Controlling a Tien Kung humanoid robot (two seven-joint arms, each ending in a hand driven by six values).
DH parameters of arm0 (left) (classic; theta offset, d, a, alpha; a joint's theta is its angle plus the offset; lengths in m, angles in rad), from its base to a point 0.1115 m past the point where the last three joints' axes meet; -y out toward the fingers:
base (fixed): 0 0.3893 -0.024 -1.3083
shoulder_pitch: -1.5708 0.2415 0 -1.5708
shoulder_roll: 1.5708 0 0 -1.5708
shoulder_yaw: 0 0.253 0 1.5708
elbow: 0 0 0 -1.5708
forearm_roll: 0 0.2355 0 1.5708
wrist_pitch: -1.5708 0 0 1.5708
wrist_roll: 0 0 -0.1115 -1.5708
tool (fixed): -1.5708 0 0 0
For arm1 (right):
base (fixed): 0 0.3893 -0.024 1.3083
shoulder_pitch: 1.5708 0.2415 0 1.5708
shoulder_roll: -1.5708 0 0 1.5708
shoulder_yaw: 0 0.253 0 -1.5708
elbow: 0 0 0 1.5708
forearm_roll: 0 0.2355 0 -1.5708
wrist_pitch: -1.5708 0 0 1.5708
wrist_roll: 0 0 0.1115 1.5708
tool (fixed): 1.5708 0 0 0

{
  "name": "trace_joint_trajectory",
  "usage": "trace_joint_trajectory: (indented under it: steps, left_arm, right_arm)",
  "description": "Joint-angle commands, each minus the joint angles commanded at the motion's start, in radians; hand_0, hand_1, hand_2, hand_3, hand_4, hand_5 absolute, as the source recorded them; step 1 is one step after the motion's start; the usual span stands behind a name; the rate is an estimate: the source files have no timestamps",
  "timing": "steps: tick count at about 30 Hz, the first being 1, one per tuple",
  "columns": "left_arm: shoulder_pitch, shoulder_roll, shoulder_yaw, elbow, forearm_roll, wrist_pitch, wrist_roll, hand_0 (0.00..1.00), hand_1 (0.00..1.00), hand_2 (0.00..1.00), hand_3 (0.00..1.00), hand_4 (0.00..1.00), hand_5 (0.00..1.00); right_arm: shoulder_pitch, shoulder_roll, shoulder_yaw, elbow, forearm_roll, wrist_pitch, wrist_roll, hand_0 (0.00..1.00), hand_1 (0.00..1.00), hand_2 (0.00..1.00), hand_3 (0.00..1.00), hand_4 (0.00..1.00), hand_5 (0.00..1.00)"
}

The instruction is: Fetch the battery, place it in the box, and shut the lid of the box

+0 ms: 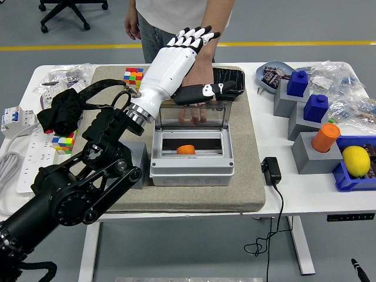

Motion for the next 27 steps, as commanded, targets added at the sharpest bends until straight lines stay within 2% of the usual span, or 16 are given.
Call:
trace_joint_trajectory:
  steps: [1, 3, 5, 7, 8, 11, 13, 14, 18, 25, 26, 27]
  left_arm:
    - [-0.001, 0.001, -0.001, -0.001, 0.010, -0.021, 0.025, 0.998, 0.998, 0.998, 0.998, 0.998, 0.998]
    - [-0.005, 0.005, -0.006, -0.009, 0.048, -0.095, 0.093, 0.998, 0.998, 0.998, 0.998, 0.998, 0.998]
    - [-0.008, 0.008, -0.006, -0.016, 0.072, -0.157, 0.138, 0.998, 0.998, 0.998, 0.998, 0.998, 0.998]
    - [-0.011, 0.012, -0.001, -0.027, 0.081, -0.239, 0.189, 0.998, 0.998, 0.998, 0.998, 0.998, 0.998]
    - [-0.012, 0.014, 0.004, -0.032, 0.081, -0.280, 0.203, 0.998, 0.998, 0.998, 0.827, 0.998, 0.998]
    - [-0.014, 0.014, 0.016, -0.038, 0.081, -0.352, 0.220, 0.998, 0.998, 0.998, 0.827, 0.998, 0.998]
    - [-0.014, 0.013, 0.022, -0.039, 0.081, -0.376, 0.227, 0.998, 0.998, 0.998, 0.827, 0.998, 0.998]
    - [-0.014, 0.013, 0.025, -0.040, 0.081, -0.388, 0.231, 0.998, 0.998, 0.998, 0.754, 0.998, 0.998]
    - [-0.015, 0.015, 0.034, -0.041, 0.081, -0.421, 0.245, 0.998, 0.998, 0.998, 0.754, 0.998, 0.998]
    - [-0.015, 0.015, 0.033, -0.059, 0.081, -0.405, 0.238, 0.998, 0.998, 0.996, 0.730, 0.998, 0.998]
    - [-0.015, 0.015, 0.034, -0.061, 0.080, -0.405, 0.237, 0.998, 0.998, 0.950, 0.595, 0.998, 0.998]
    - [-0.015, 0.015, 0.036, -0.062, 0.076, -0.405, 0.237, 0.998, 0.998, 0.950, 0.595, 0.998, 0.998]
  right_arm:
    - [0.000, 0.000, 0.000, 0.000, 0.000, 0.000, 0.000, 0.957, 0.846, 0.790, 0.804, 0.998, 0.998]
    - [0.000, -0.001, 0.000, 0.000, -0.001, 0.000, -0.001, 0.957, 0.846, 0.790, 0.804, 0.998, 0.998]
    - [0.000, -0.001, 0.002, 0.000, -0.002, 0.000, -0.002, 0.957, 0.846, 0.790, 0.804, 0.998, 0.998]
    - [0.000, -0.001, 0.001, 0.000, 0.000, 0.000, -0.001, 0.957, 0.846, 0.790, 0.804, 0.998, 0.998]
    - [0.001, -0.001, 0.001, 0.000, 0.000, 0.000, -0.002, 0.956, 0.846, 0.790, 0.803, 0.998, 0.998]
    - [0.002, -0.001, 0.001, 0.000, 0.001, 0.000, -0.001, 0.956, 0.846, 0.790, 0.803, 0.998, 0.998]
    - [0.002, 0.000, 0.001, 0.000, 0.001, 0.000, -0.001, 0.956, 0.846, 0.790, 0.803, 0.998, 0.998]
    - [0.002, 0.000, 0.001, 0.000, 0.002, 0.000, -0.001, 0.956, 0.846, 0.791, 0.804, 0.998, 0.998]
    - [0.002, 0.000, 0.001, 0.000, 0.004, -0.001, 0.000, 0.956, 0.846, 0.791, 0.804, 0.998, 0.998]
    - [0.003, -0.001, -0.003, 0.000, 0.008, -0.001, 0.000, 0.955, 0.846, 0.790, 0.803, 0.998, 0.998]
    - [0.003, -0.001, -0.006, 0.000, 0.011, 0.000, 0.000, 0.953, 0.846, 0.791, 0.804, 0.998, 0.998]
    - [0.004, -0.001, -0.008, 0.000, 0.012, 0.000, 0.000, 0.953, 0.846, 0.791, 0.804, 0.998, 0.998]
